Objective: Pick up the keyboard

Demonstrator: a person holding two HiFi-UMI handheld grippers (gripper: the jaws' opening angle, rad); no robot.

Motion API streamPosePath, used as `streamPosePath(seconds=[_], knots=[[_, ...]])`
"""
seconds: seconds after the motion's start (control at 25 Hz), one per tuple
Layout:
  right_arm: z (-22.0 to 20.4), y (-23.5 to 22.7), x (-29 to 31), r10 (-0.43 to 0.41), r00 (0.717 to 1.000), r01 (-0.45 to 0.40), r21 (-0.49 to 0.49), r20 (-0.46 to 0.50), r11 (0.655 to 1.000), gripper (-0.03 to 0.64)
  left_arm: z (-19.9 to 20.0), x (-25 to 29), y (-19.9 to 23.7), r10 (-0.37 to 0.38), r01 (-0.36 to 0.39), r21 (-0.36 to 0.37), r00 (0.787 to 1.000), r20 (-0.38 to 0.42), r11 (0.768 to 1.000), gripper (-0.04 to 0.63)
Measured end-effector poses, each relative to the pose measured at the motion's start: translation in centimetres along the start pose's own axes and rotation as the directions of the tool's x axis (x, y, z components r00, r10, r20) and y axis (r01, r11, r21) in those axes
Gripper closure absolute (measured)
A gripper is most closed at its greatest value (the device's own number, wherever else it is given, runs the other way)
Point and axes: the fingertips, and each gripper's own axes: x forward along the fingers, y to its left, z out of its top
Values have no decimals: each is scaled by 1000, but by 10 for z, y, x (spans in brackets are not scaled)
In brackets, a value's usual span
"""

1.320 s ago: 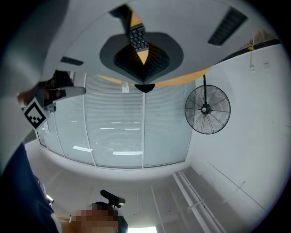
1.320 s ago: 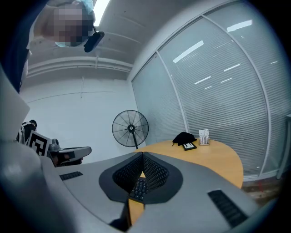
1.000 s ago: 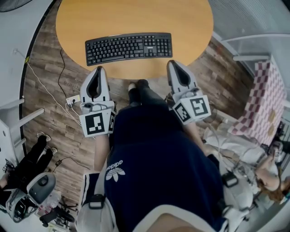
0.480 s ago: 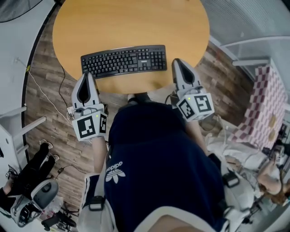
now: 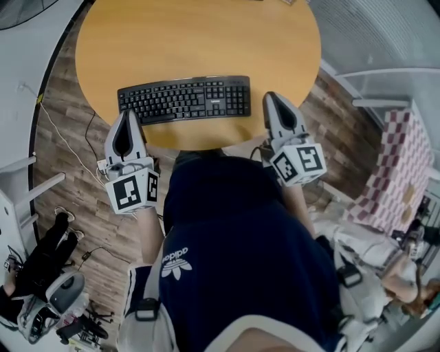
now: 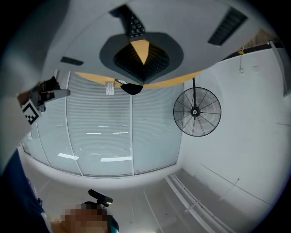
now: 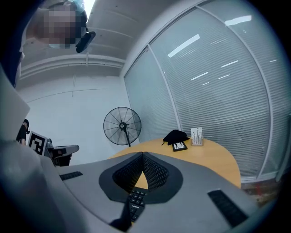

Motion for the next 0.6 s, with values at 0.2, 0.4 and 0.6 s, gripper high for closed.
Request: streamPosePath(seconds=[0.2, 0.4, 0.6], knots=[[-1, 1, 9, -13, 1000, 13, 13, -3, 1000, 614, 1, 10, 10, -11, 11, 8, 1000, -23, 1000, 592], [7, 4, 13, -64, 998, 64, 41, 12, 997, 614, 7, 22, 24, -50, 52, 35, 998, -42, 998, 592], [13, 7, 17, -102, 994, 101, 47, 33, 994, 614, 14, 34, 45, -62, 64, 49, 997, -40, 997, 592]])
